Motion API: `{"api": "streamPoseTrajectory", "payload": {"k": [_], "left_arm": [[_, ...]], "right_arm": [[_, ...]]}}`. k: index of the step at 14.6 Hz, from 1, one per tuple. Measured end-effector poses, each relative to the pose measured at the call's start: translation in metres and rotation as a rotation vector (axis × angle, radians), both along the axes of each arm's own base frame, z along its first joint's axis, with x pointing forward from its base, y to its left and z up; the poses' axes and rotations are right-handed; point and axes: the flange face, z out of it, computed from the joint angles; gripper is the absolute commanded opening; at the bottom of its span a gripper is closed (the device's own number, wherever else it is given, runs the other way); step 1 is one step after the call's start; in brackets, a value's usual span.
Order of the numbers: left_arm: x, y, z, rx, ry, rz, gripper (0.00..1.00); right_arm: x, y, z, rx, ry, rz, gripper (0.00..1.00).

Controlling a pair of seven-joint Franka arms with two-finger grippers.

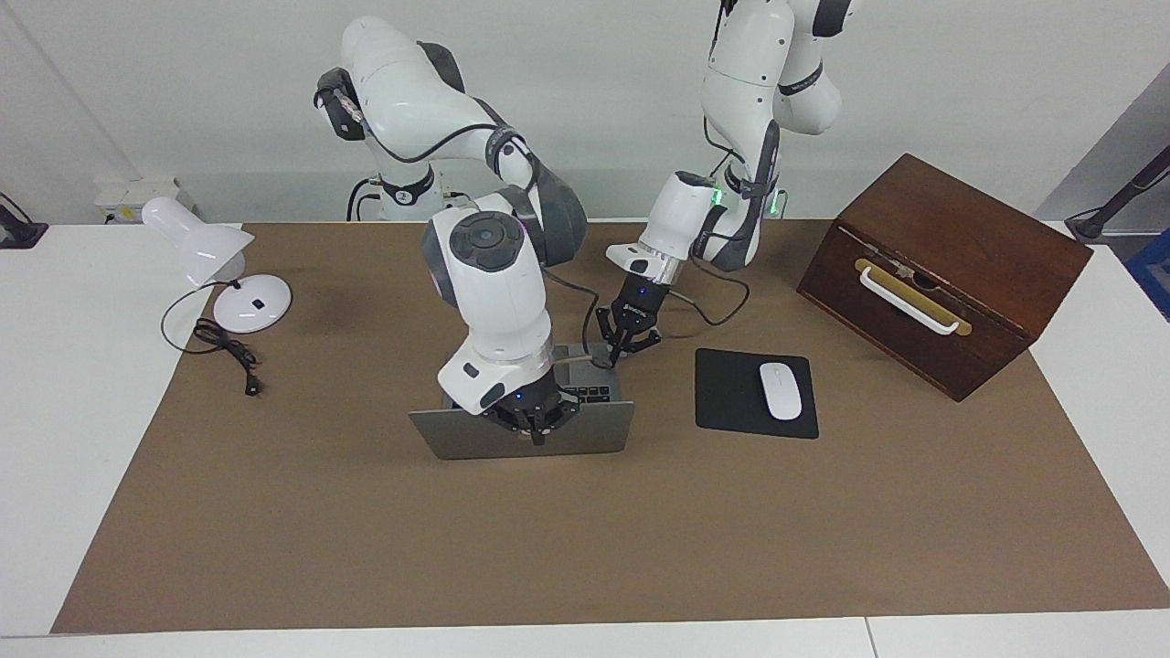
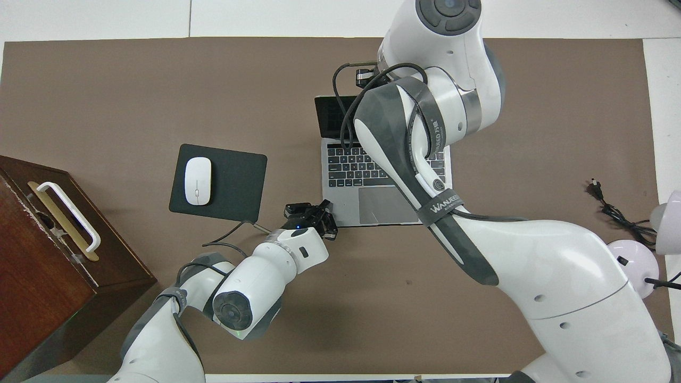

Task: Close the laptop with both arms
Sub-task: 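Push the laptop lid down toward the keyboard with the right gripper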

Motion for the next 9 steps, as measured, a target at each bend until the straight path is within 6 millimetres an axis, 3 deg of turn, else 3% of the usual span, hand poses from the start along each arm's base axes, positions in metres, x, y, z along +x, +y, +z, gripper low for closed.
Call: {"api": "streamPoseTrajectory", "payload": {"k": [9], "left_arm": [[0.0, 0.0, 0.0, 0.011, -0.009, -0.017, 0.0]], "right_arm": [[-0.017, -0.014, -0.015, 0.07, 0.189, -0.03, 0.0]]}}
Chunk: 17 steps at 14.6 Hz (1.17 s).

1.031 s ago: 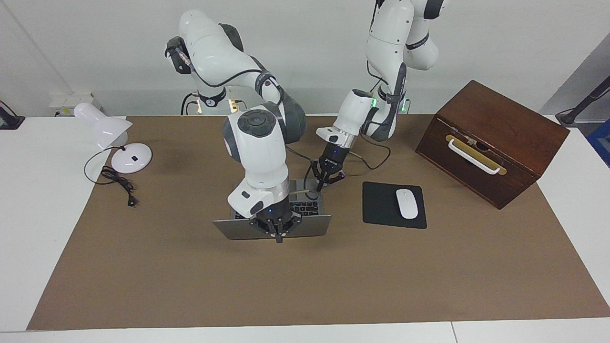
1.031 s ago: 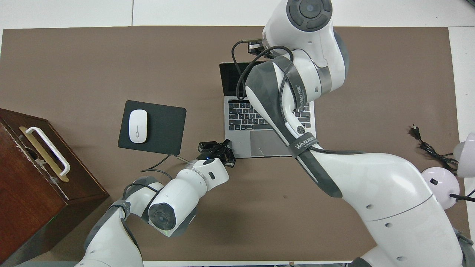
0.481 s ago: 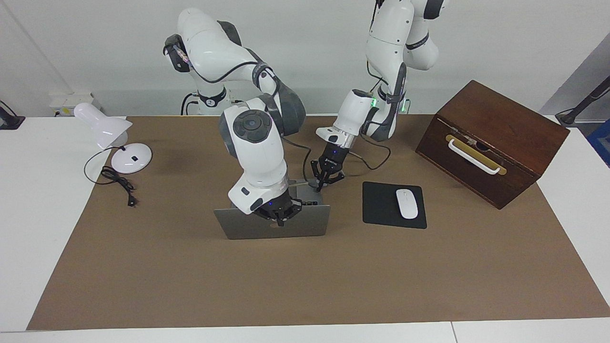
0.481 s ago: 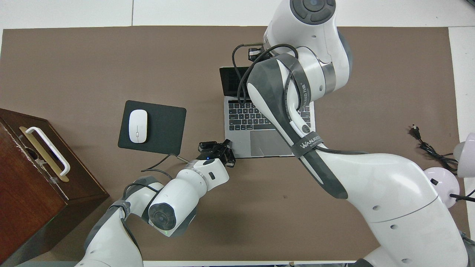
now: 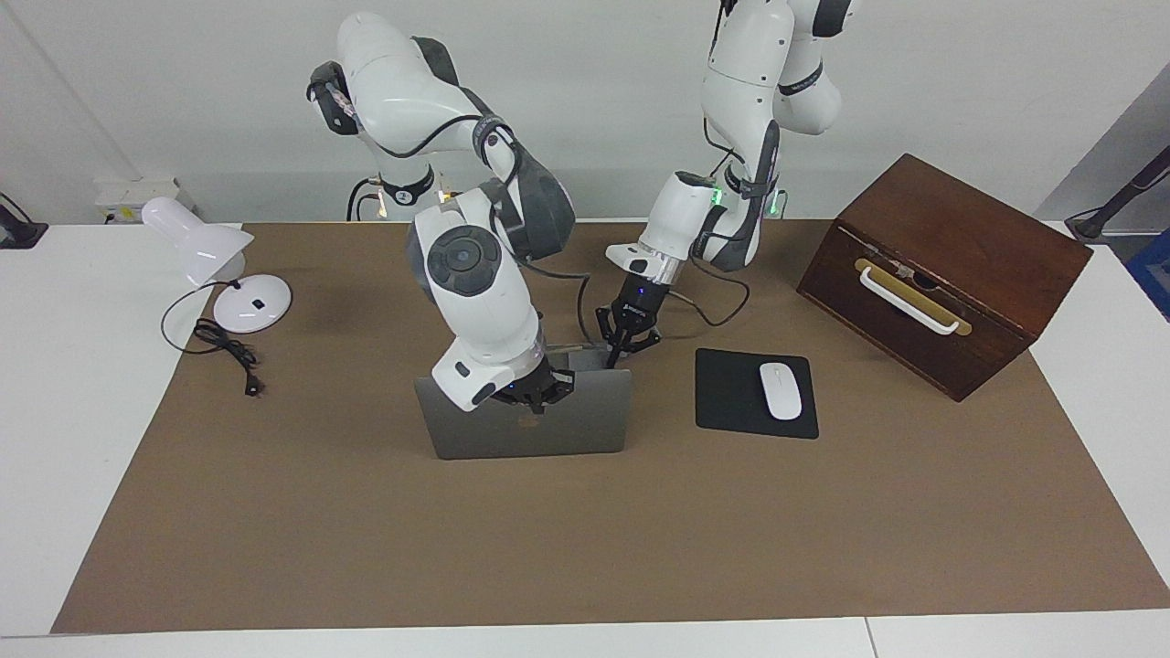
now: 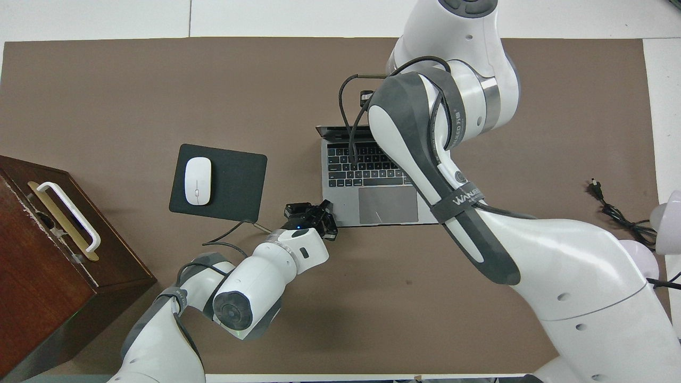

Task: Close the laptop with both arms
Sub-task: 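Push the laptop lid down toward the keyboard with the right gripper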

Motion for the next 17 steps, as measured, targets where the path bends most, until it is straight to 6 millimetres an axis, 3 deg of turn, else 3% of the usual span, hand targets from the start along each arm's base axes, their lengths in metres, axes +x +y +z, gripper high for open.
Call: {"api": "streamPoseTrajectory", "payload": {"k": [4, 9, 17], "left_arm": [[0.0, 0.0, 0.0, 0.005, -0.004, -0.007, 0.0], [0.0, 0.0, 0.0, 0.007, -0.006, -0.01, 0.0], [0.0, 0.0, 0.0, 0.007, -0.007, -0.011, 0.0]], "right_arm": [[-0.015, -0.008, -0.018, -0.019, 0.068, -0.004, 0.0], [-0.033, -0.001, -0.055, -0.047, 0.145, 0.014, 0.0], [-0.039, -0.003, -0.084, -0.053, 0.154, 0.006, 0.0]]}}
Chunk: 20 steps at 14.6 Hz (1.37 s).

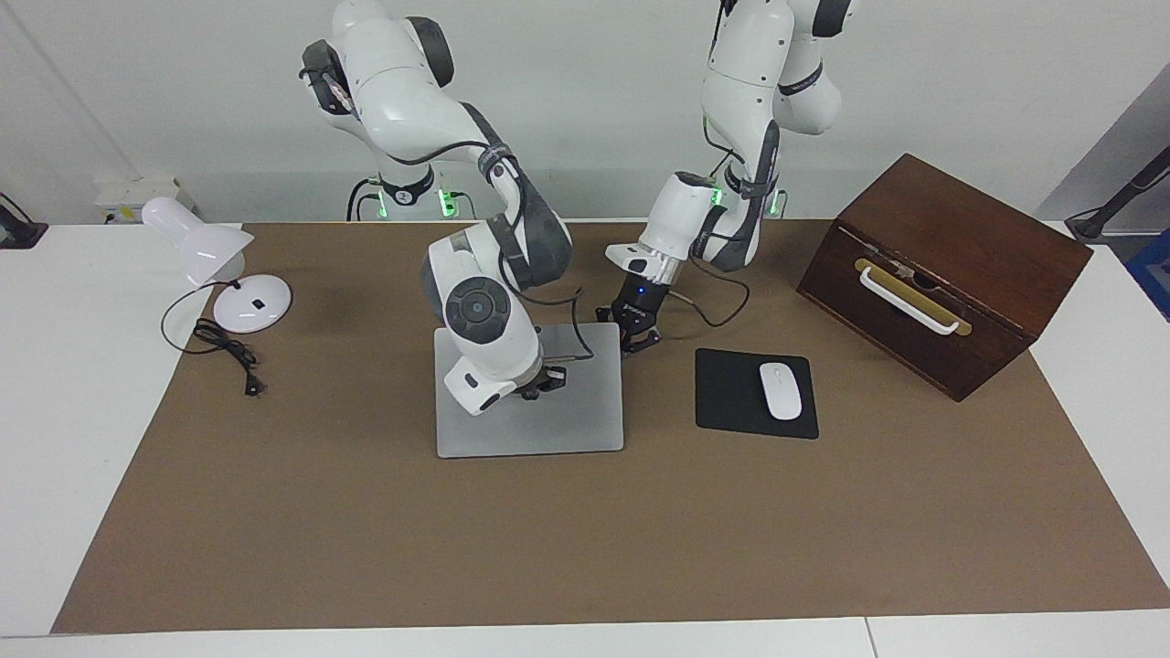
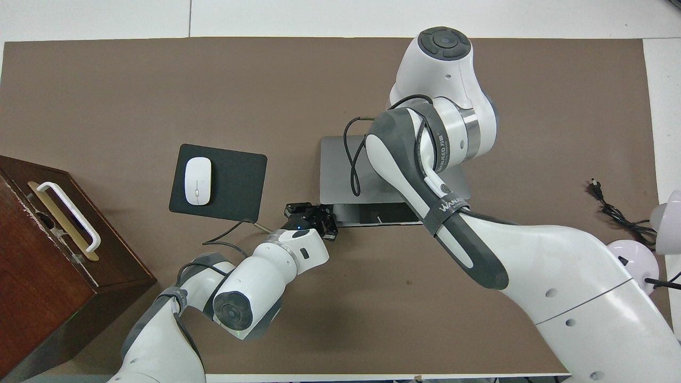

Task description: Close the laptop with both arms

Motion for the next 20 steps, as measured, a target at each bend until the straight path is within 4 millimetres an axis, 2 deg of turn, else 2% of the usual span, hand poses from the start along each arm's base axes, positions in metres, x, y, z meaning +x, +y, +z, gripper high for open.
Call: {"api": "streamPoseTrajectory", "payload": {"k": [4, 9, 16, 20], "left_arm": [[0.0, 0.0, 0.0, 0.0, 0.0, 0.0, 0.0], [0.0, 0.0, 0.0, 0.0, 0.0, 0.0, 0.0], [0.0, 0.0, 0.0, 0.0, -0.001, 0.0, 0.0], [0.0, 0.0, 0.0, 0.0, -0.001, 0.0, 0.0]], "right_arm": [[-0.003, -0.001, -0.016, -0.001, -0.002, -0.005, 0.0], [-0.003, -0.001, -0.024, 0.001, -0.013, -0.01, 0.0], [-0.006, -0.002, -0.024, 0.004, -0.026, -0.014, 0.0], [-0.006, -0.003, -0.017, 0.007, -0.035, -0.016, 0.0]]}}
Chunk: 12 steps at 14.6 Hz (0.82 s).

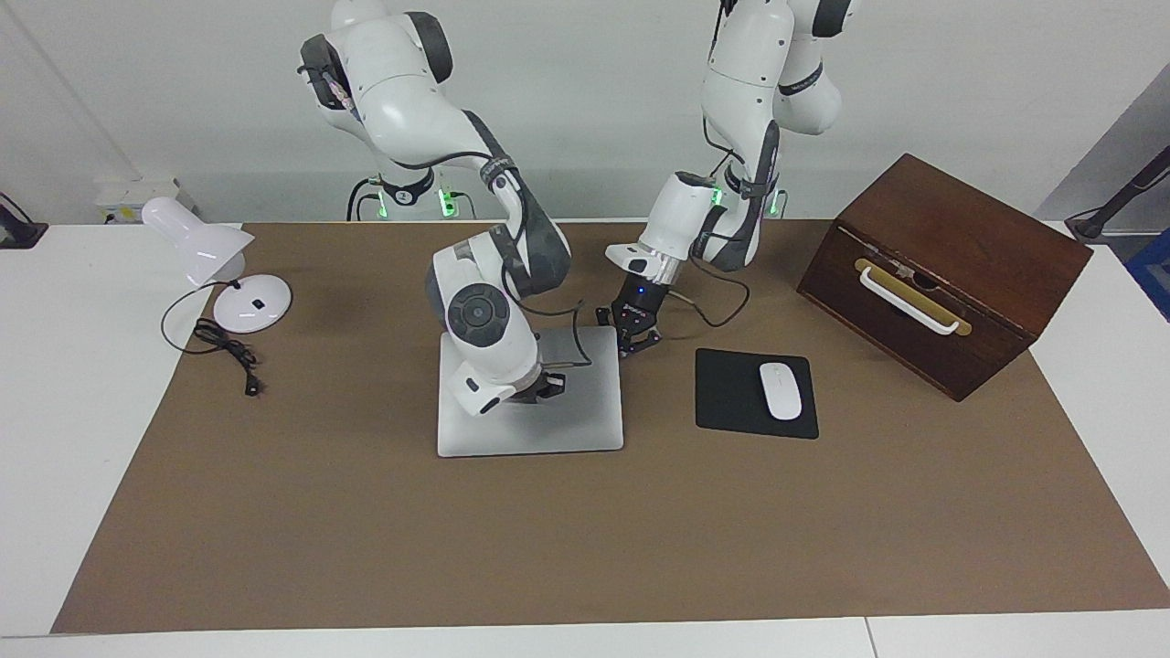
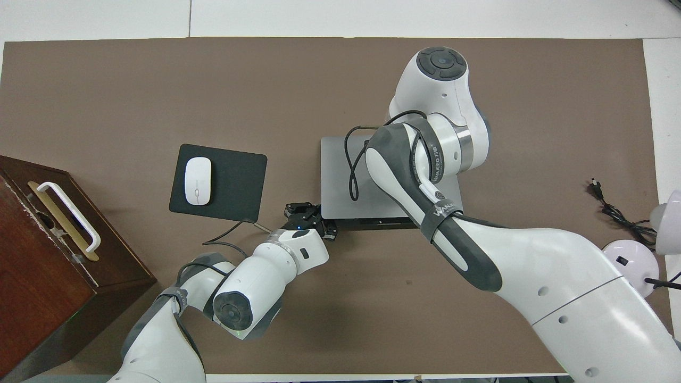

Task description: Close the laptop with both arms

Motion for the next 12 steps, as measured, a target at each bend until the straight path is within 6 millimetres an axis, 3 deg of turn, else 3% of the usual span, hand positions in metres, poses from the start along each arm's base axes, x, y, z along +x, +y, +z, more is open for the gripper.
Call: {"api": "streamPoseTrajectory", "payload": {"k": [2, 4, 10, 11, 12], "left_arm": [[0.0, 0.0, 0.0, 0.0, 0.0, 0.0, 0.0], [0.0, 0.0, 0.0, 0.0, 0.0, 0.0, 0.0], [0.0, 0.0, 0.0, -0.002, 0.002, 0.003, 0.0], [0.0, 0.0, 0.0, -0.004, 0.003, 0.006, 0.0], [0.0, 0.0, 0.0, -0.006, 0.005, 0.009, 0.0]], "right_arm": [[0.002, -0.007, 0.018, 0.006, -0.022, -0.01, 0.0], [0.004, -0.023, 0.05, 0.01, -0.044, -0.028, 0.0], [0.011, -0.109, 0.147, -0.035, -0.137, 0.017, 0.0], [0.013, -0.125, 0.159, -0.038, -0.152, 0.031, 0.05], [0.014, -0.14, 0.171, -0.039, -0.164, 0.046, 0.21]]}}
